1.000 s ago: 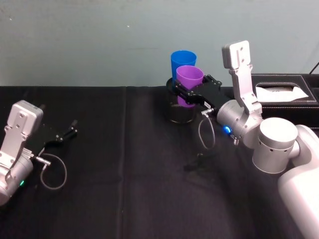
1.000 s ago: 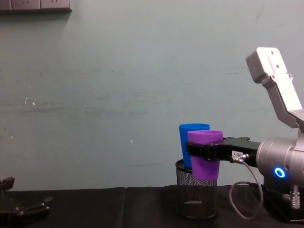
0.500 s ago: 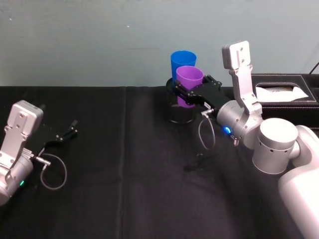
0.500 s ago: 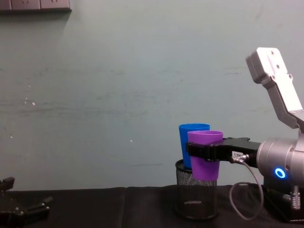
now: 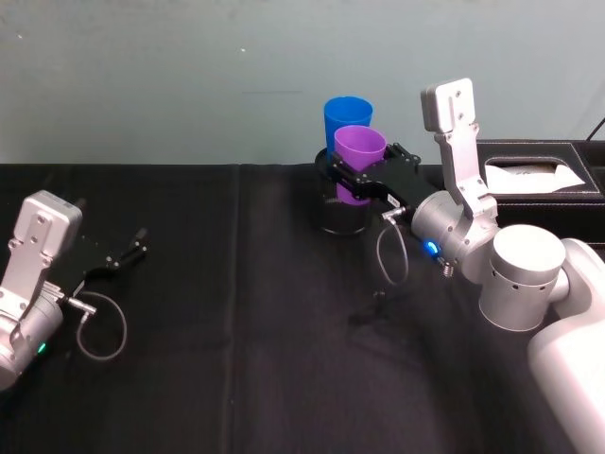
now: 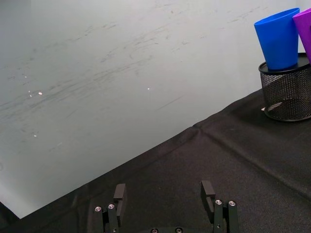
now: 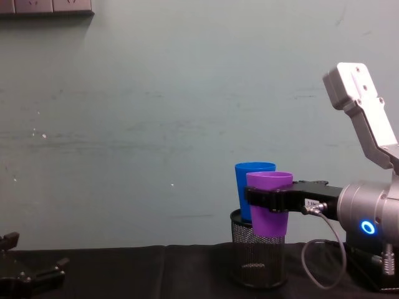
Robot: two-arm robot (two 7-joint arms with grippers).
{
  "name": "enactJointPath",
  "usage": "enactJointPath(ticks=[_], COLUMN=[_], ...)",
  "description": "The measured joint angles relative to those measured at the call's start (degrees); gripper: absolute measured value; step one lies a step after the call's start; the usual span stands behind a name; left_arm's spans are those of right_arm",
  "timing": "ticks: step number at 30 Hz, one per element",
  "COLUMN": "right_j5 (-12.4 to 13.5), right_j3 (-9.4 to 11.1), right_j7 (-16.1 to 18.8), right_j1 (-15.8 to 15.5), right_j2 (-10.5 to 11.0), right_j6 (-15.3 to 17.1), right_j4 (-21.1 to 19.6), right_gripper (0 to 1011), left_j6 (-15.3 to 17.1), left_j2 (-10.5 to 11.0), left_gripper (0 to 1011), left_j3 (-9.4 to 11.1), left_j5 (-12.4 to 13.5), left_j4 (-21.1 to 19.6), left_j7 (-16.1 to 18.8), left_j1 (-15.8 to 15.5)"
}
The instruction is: Pick up one cup with a gripper and tap it against the other cup.
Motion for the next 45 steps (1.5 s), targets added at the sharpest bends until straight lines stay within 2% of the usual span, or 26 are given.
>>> enactJointPath(ticks=[45], right_j5=[0.0], right_j3=[0.0], right_j7=[0.0], right_j1=[0.0], right_j2=[0.0], right_j6=[0.0], right_j4=[0.0], right_gripper=[722], left_j6=[0.0], left_j2=[0.0], left_gripper=[1000], left_j3=[0.0], left_j5=[0.0], left_j4=[0.0], left_j7=[0.0], left_j1=[0.0])
